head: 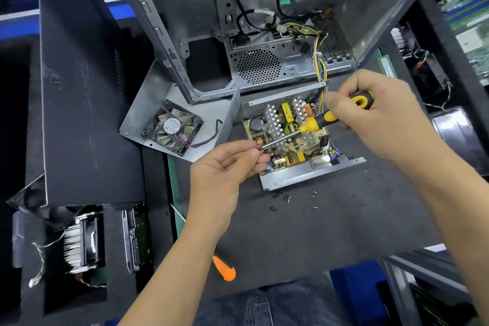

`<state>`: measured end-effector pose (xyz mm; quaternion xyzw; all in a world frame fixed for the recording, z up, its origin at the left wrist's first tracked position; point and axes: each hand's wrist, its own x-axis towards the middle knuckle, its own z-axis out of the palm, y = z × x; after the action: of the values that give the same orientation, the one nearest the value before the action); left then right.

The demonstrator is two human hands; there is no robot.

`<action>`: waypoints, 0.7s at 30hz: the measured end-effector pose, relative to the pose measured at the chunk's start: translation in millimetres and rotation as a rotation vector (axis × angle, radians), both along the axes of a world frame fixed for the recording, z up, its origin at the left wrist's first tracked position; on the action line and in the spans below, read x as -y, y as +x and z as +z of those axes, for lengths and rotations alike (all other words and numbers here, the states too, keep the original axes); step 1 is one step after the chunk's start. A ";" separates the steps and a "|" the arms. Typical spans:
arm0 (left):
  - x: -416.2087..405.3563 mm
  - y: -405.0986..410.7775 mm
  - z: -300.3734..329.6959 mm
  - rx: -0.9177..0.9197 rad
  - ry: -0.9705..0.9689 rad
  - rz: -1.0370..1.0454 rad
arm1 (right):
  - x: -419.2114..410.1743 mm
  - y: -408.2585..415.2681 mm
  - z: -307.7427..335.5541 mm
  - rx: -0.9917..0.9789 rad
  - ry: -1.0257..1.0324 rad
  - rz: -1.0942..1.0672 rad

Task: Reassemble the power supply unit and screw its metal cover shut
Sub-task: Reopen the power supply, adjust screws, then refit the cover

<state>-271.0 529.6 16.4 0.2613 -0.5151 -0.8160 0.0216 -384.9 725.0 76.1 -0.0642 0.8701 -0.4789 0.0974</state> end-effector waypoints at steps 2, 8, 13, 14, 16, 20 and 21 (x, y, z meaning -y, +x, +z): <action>0.9 -0.7 -0.3 0.003 -0.030 -0.005 | -0.6 0.2 3.1 0.097 -0.156 0.001; -1.4 -4.3 1.4 -0.004 -0.051 -0.030 | -0.7 10.2 -13.0 0.355 -0.494 -0.106; -6.3 -7.3 0.5 -0.020 -0.076 -0.067 | -0.3 18.5 -21.3 0.408 -0.593 -0.202; -7.5 -8.1 0.6 -0.023 -0.081 -0.074 | -0.4 19.0 -21.3 0.406 -0.590 -0.210; -9.5 -9.9 1.2 -0.027 -0.087 -0.084 | -0.4 20.2 -19.7 0.412 -0.565 -0.209; -12.2 -14.0 3.4 -0.028 -0.093 -0.103 | -3.2 20.2 -19.7 0.402 -0.530 -0.230; -13.2 -15.1 4.0 -0.027 -0.091 -0.108 | -4.0 19.8 -20.0 0.400 -0.527 -0.238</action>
<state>-286.2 542.8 20.4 0.2208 -0.5646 -0.7953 -0.0034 -365.2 728.9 56.0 0.1099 0.6815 -0.6983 0.1894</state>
